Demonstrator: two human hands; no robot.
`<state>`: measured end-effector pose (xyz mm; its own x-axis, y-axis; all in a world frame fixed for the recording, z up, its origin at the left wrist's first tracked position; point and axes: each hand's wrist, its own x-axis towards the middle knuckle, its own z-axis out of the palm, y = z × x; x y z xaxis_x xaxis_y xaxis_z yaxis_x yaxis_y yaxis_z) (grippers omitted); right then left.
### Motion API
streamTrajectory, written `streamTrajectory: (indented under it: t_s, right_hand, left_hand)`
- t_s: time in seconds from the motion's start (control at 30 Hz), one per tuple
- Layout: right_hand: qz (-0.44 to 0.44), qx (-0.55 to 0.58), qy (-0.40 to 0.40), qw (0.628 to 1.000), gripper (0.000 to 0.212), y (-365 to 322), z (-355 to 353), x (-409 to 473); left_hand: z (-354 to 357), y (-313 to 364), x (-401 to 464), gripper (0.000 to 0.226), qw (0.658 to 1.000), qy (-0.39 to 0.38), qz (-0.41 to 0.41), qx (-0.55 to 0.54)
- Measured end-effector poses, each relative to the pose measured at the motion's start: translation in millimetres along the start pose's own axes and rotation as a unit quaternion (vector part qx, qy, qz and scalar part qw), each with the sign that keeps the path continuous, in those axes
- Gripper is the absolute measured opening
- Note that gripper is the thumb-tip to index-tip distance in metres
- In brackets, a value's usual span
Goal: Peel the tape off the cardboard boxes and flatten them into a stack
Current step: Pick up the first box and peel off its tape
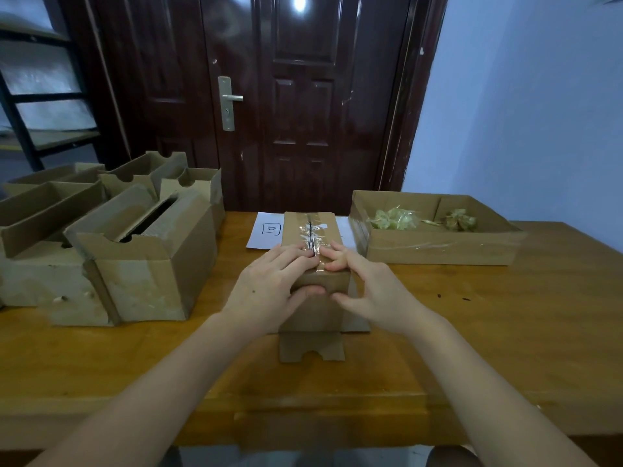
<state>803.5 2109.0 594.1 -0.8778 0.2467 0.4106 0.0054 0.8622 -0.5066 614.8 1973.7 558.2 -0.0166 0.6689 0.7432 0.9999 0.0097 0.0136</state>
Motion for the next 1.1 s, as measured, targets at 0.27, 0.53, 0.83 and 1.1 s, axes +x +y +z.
streamTrajectory:
  t_s: [0.27, 0.53, 0.83, 1.1]
  right_hand:
    - [0.027, 0.024, -0.034, 0.999, 0.048, -2, -8, 0]
    - [0.012, 0.019, -0.015, 1.0, 0.048, 3, -2, -1]
    - [0.008, 0.034, -0.012, 0.999, 0.048, 6, 2, -1]
    - [0.01, 0.023, -0.013, 1.0, 0.053, 3, 4, -3]
  left_hand:
    - [13, 18, 5, 0.067, 0.997, 0.024, -0.068, 0.04]
    - [10, 10, 3, 0.048, 1.0, 0.023, -0.016, 0.008]
    - [-10, 4, 0, 0.054, 0.998, -0.06, -0.027, -0.019]
    - [-2, 14, 1, 0.06, 0.999, 0.0, -0.023, 0.034]
